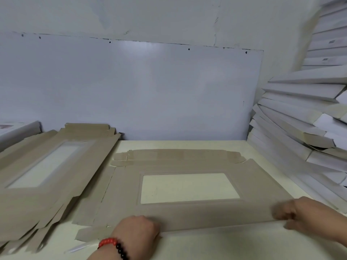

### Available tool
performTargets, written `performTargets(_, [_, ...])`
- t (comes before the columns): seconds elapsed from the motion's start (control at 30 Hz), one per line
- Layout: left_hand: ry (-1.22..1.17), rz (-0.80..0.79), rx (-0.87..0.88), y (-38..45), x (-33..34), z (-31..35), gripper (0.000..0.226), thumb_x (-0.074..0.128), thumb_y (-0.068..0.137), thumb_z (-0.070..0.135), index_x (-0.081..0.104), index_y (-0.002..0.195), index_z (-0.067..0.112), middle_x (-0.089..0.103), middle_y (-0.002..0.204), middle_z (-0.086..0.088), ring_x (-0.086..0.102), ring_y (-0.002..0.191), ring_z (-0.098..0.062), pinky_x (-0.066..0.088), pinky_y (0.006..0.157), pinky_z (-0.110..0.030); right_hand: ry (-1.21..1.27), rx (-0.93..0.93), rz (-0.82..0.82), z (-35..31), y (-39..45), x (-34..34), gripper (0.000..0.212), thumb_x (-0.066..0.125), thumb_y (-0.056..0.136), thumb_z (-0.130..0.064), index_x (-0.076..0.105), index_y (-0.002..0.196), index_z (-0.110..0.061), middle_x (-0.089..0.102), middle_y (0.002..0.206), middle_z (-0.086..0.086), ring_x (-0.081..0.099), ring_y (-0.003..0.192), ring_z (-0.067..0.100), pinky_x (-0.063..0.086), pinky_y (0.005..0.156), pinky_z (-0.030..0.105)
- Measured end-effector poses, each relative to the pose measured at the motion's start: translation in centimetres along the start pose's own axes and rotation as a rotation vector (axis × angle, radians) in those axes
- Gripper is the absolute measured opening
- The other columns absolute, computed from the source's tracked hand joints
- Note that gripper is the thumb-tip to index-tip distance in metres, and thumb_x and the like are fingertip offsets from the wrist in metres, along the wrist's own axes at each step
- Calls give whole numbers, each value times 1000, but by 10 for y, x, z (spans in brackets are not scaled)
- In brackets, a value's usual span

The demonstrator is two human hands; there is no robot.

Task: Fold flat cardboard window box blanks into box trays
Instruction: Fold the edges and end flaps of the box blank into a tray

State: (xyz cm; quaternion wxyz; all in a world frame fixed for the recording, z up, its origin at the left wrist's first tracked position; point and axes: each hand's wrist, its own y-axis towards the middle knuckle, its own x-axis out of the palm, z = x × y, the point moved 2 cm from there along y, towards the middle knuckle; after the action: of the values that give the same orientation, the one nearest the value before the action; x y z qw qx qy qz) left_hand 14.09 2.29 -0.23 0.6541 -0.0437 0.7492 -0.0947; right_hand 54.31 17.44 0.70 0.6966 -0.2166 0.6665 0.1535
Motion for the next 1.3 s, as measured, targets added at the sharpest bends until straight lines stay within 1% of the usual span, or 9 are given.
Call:
performTargets(0.13, [8, -18, 18, -1, -3, 1, 30, 32, 100, 29, 53, 119, 19, 58, 121, -17, 56, 112, -33, 43, 91, -37, -188, 97, 41, 1, -8, -5, 44, 38, 77, -34, 49, 114, -55, 64, 106, -23, 52, 102, -1, 38, 103, 29])
performTargets(0.23, [-13, -11, 7, -2, -4, 1, 29, 32, 100, 30, 53, 118, 20, 59, 120, -15, 56, 112, -32, 43, 90, -37, -390, 17, 382, -61, -1, -10, 68, 85, 47, -45, 70, 113, -37, 71, 103, -14, 69, 99, 18, 29, 105, 53])
performTargets(0.3, [-36, -11, -37, -3, -3, 2, 30, 32, 100, 33, 52, 119, 22, 59, 122, -13, 56, 114, -31, 43, 92, -35, -211, -162, 608, -125, 3, 4, 76, 88, 23, -44, 79, 95, -23, 75, 96, -5, 73, 85, 20, 19, 108, 46])
performTargets(0.43, [-98, -22, -154, -3, 1, 9, 31, 32, 100, 40, 48, 123, 27, 57, 127, -9, 55, 118, -27, 41, 95, -33, -47, -284, 772, -191, 10, 32, 36, 55, 82, -48, 79, 86, -22, 72, 80, -9, 72, 72, 12, 25, 105, 32])
performTargets(0.53, [-124, 18, -205, 4, 0, 8, 49, 26, 97, 60, 53, 124, 29, 60, 126, -3, 56, 116, -24, 41, 92, -33, 9, -199, 837, -185, 22, 30, 60, 30, 100, -46, 74, 68, -23, 65, 62, -9, 65, 56, 14, 38, 91, 32])
performTargets(0.77, [-117, 86, -343, 51, 9, 12, 68, 32, 86, 73, 36, 138, 30, 46, 141, 0, 35, 136, -27, 8, 112, -54, 41, -35, 474, -205, 56, 23, 28, 81, 60, -48, 63, 64, -27, 61, 67, -7, 61, 60, 14, 49, 59, 32])
performTargets(0.83, [-139, 125, -313, 63, 18, 18, 75, 24, 90, 70, 14, 151, 25, 20, 159, -2, 6, 148, -30, -5, 113, -56, 60, -44, 453, -215, 66, 25, 27, 74, 69, -44, 72, 92, -29, 70, 105, -3, 67, 94, 20, 49, 86, 37])
performTargets(0.93, [-231, 115, -268, 77, 33, 26, 65, 10, 97, 53, -1, 154, 23, -7, 162, 1, -16, 147, -27, -11, 116, -53, 151, -134, 234, -233, 87, 36, 53, 31, 101, -39, 27, 152, -23, 9, 162, -4, 7, 149, 17, 3, 119, 40])
performTargets(1.3, [-233, 152, -278, 66, 53, -42, 59, 9, 97, 52, 3, 153, 36, -8, 162, 10, -13, 148, -20, -6, 119, -45, 46, 23, 52, -131, 90, 56, 61, 17, 101, -52, -2, 155, -31, -11, 161, -11, -11, 148, 8, -6, 118, 38])
